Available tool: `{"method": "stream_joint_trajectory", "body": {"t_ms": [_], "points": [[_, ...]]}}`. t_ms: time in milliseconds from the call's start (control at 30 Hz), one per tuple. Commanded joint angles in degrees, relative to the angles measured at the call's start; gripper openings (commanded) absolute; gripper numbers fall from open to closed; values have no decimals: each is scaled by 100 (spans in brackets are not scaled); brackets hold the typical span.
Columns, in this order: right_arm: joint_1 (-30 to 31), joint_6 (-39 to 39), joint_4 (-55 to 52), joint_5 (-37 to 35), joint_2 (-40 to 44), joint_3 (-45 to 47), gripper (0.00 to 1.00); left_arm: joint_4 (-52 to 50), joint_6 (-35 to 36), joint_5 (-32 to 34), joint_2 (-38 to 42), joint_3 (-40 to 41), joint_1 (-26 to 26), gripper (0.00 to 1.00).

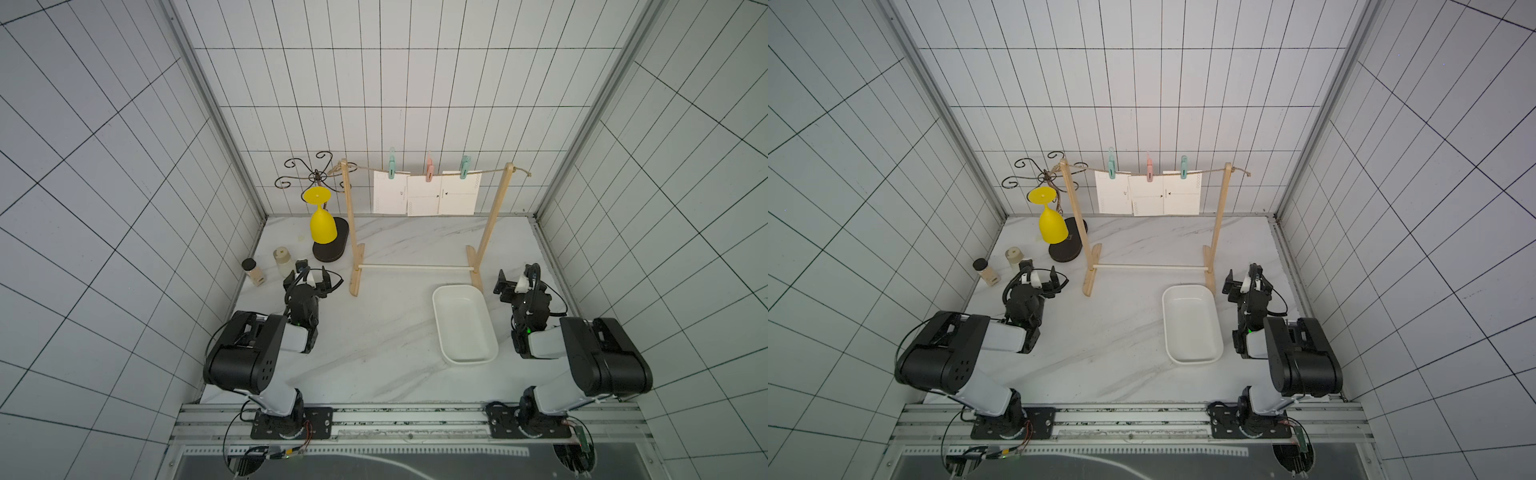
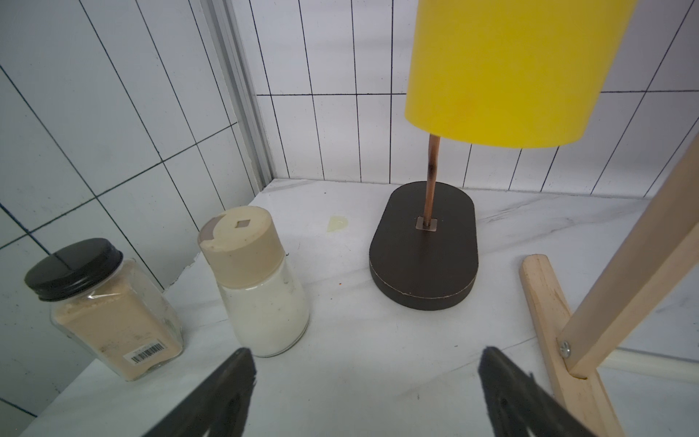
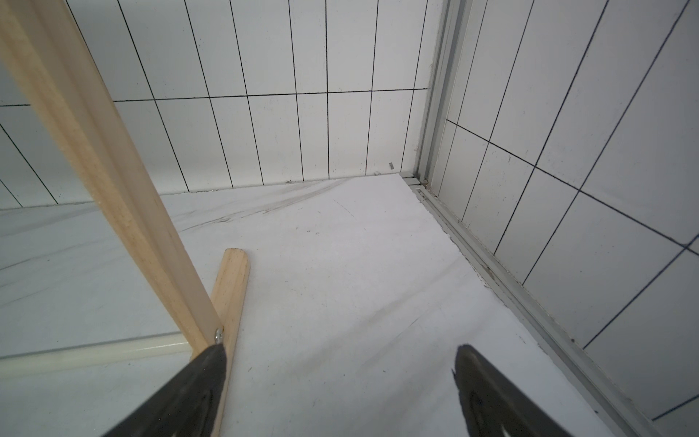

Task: Remove the postcards from the strings
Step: Pinch the postcard on the clothesline.

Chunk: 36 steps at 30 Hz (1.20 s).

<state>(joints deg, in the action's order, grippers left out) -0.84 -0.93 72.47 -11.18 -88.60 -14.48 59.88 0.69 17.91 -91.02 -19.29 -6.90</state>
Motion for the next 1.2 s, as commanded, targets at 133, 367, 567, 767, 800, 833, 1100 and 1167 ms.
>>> {"method": "stream_joint_trajectory", "body": {"t_ms": [133, 367, 567, 767, 800, 833, 1100, 1167], "points": [[148, -101, -1607, -510, 1475, -358, 87, -1886, -109, 272, 1397, -553, -37, 65], [327, -206, -3748, -277, 3090, -1369, 85, -3172, -374, 342, 2789, -946, -532, 64], [738, -398, -4858, 104, 3796, -2215, 84, -3425, -333, 32, 3316, -1272, -1745, 64], [1561, 87, -6378, 229, 3546, -3903, 83, -4261, -405, -801, 2792, -2523, -3000, 65], [1648, 93, -6548, 330, 3505, -4175, 83, -4438, -420, -969, 2626, -2816, -3161, 65], [1708, 93, -6675, 415, 3486, -4383, 83, -4515, -444, -1046, 2490, -3017, -3306, 65], [1789, 177, -7247, 1655, 2889, -6207, 86, -4567, -804, -2248, 1283, -4529, -3629, 66], [1788, 266, -7382, 1875, 2621, -6664, 87, -4546, -833, -2349, 980, -4880, -3632, 67]]}}
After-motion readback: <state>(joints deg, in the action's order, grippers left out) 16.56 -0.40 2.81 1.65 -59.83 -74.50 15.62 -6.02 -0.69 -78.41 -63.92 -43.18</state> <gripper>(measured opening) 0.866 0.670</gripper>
